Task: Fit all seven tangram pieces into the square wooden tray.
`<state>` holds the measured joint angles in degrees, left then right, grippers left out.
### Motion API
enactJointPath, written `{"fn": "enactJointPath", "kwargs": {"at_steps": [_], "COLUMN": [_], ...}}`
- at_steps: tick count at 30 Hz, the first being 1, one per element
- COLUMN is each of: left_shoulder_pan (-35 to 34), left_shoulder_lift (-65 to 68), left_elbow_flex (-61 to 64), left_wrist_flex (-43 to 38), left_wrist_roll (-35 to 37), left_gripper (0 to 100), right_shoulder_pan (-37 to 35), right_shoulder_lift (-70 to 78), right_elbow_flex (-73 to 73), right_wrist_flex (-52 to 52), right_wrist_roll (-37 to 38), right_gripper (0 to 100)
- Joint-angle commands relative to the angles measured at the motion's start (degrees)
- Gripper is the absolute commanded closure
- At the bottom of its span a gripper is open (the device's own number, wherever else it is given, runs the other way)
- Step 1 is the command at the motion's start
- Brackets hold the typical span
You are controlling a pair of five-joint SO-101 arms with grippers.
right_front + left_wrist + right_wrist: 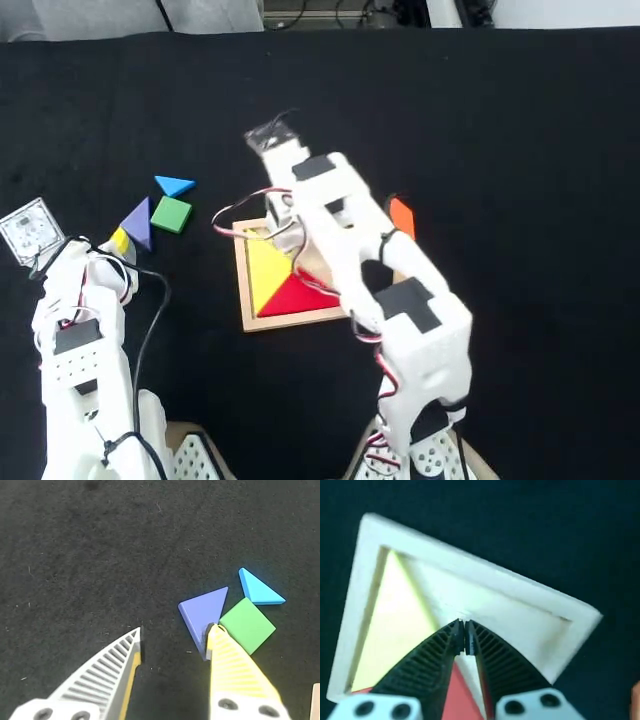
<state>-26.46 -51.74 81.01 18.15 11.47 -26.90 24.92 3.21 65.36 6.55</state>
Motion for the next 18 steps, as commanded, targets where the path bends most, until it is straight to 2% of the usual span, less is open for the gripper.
{"fn": "enactJointPath", "kwargs": {"at_steps": [1, 6, 14, 18], "left_shoulder_pan": [0.8, 0.8, 0.8, 0.8], "left_shoulder_lift": [-0.4, -0.4, -0.4, -0.4], "left_elbow_flex": [-0.4, -0.4, -0.4, -0.4], "left_wrist_flex": [-0.4, -0.4, -0.4, -0.4], "left_wrist_roll": [-0.2, -0.2, -0.2, -0.2], "left_gripper": [78, 78, 78, 78], "right_shoulder_pan": [-3.9, -6.8, 3.2, 2.1], "right_shoulder_lift": [0.9, 1.6, -1.8, -0.7], "right_elbow_flex": [-3.5, -5.6, -7.3, -4.4], "right_wrist_flex": [1.8, 6.2, 7.8, 8.2], "right_wrist_roll": [1.1, 1.0, 1.0, 1.4], "right_gripper": [98.5, 98.5, 98.7, 98.7]}}
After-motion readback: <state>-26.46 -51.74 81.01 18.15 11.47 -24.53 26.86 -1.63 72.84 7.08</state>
